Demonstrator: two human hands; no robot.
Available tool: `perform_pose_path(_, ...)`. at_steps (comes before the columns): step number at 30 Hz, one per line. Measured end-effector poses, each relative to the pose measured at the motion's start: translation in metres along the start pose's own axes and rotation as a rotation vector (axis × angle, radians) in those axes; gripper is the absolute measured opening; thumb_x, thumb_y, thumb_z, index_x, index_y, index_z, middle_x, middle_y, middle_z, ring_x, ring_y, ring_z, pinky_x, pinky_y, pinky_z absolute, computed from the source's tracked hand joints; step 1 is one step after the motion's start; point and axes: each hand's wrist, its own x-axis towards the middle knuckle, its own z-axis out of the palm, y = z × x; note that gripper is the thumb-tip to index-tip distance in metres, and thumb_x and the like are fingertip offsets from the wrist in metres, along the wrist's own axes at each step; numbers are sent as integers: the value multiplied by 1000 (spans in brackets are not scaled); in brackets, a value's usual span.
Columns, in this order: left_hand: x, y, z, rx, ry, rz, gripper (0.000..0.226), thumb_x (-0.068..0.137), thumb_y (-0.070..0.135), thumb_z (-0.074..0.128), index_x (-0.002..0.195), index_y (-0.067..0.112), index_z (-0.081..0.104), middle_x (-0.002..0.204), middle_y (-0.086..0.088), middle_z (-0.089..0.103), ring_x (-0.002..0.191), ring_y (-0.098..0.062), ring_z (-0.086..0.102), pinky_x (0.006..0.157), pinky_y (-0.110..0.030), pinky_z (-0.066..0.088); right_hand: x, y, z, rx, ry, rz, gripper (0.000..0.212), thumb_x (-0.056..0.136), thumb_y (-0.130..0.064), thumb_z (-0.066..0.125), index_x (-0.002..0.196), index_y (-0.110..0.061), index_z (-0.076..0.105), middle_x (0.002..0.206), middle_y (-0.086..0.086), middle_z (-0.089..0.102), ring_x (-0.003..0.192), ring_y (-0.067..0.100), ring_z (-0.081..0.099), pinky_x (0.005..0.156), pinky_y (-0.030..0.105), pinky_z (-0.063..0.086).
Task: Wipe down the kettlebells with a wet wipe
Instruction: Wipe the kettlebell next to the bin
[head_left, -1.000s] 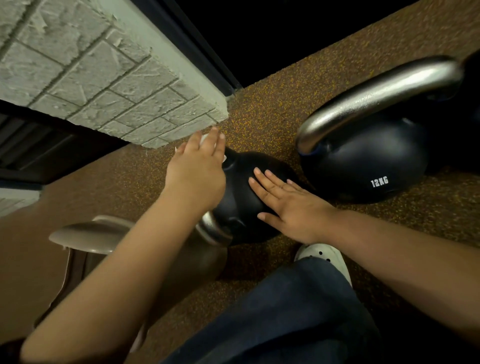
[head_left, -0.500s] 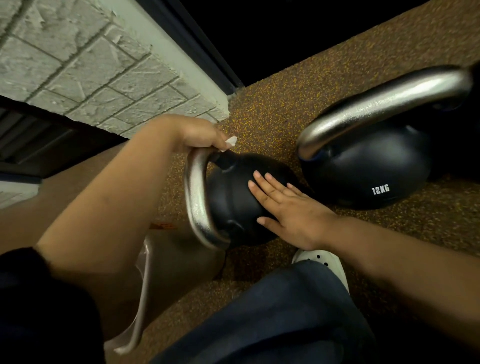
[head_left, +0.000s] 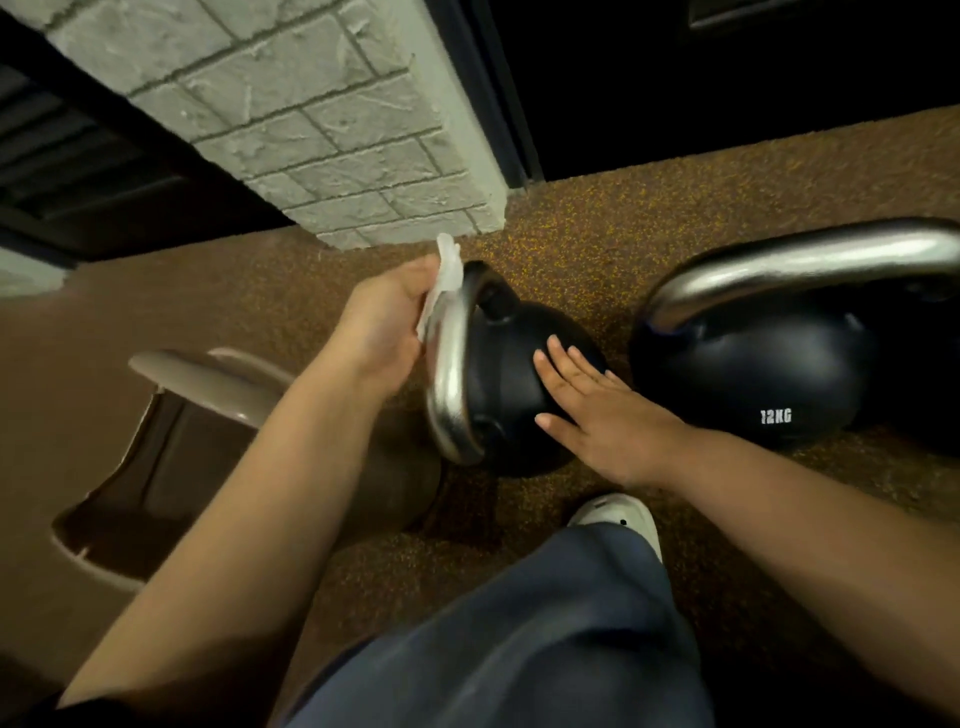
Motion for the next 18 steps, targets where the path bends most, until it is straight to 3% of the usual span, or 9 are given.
perform_pose_path(3,-17,-29,-6,-41,51,64,31,96,22,45,123,15,60,120,-3,66,111,-18,62,101,-36,44,1,-4,-9,39,-61,31,64,100,-43,26,148,-24,-11,155,-5,-24,143,11,-17,117,38,0)
perform_pose_path(5,-31,-51,-8,-109,73,89,37,95,26,46,131,20,54,130,-3,60,121,-20,56,109,-43,36,1,-7,-12,65,-78,52,63,100,-41,27,149,-23,-9,156,-3,-22,144,14,-16,118,38,0)
perform_pose_path(11,-71,-100,-2,-172,139,234,34,102,18,28,131,31,40,133,7,53,125,-4,47,106,-21,37,5,-14,-20,80,-116,101,63,101,-41,29,150,-20,-5,157,-1,-19,146,16,-11,117,32,1)
perform_pose_path(14,-78,-113,3,-145,150,282,36,102,17,22,132,29,34,126,16,50,109,17,50,90,-4,40,6,-14,-19,89,-126,100,64,101,-39,30,150,-21,-5,156,0,-20,145,15,-12,116,29,-1)
perform_pose_path(18,-77,-128,10,-168,192,251,32,102,18,18,121,22,43,112,10,54,96,19,54,80,0,39,4,-15,-16,93,-118,96,64,101,-37,32,150,-20,-7,156,0,-22,144,14,-14,114,26,-3)
